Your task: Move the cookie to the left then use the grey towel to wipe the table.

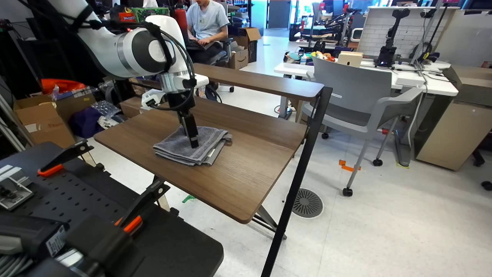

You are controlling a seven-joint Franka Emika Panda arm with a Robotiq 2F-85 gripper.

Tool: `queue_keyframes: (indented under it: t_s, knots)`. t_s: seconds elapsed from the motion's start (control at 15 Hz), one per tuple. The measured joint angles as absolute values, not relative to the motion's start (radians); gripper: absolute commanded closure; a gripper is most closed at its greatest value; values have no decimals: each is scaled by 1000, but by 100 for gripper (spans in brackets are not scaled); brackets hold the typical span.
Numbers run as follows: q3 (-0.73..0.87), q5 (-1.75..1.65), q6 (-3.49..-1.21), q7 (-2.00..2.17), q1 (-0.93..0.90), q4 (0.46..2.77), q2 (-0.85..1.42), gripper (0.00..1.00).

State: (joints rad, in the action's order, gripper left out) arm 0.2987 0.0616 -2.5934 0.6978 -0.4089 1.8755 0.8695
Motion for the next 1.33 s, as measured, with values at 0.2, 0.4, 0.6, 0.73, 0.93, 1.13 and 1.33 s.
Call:
queue_keyframes:
  t_s: [0.2,0.4,0.6,0.73,0.93,1.13,1.33]
  knots:
    - [280,61,-2622,757,-405,1860,884,0]
    - [286,66,-2682,888,-399,1829,938,0]
    - [301,87,-2725,980,-345,1802,972,0]
    - [305,109,-2742,1000,-272,1791,981,0]
    - [301,153,-2756,1006,-141,1771,992,0]
    - [265,215,-2756,1012,-25,1742,995,0]
    - [207,292,-2774,1054,21,1710,995,0]
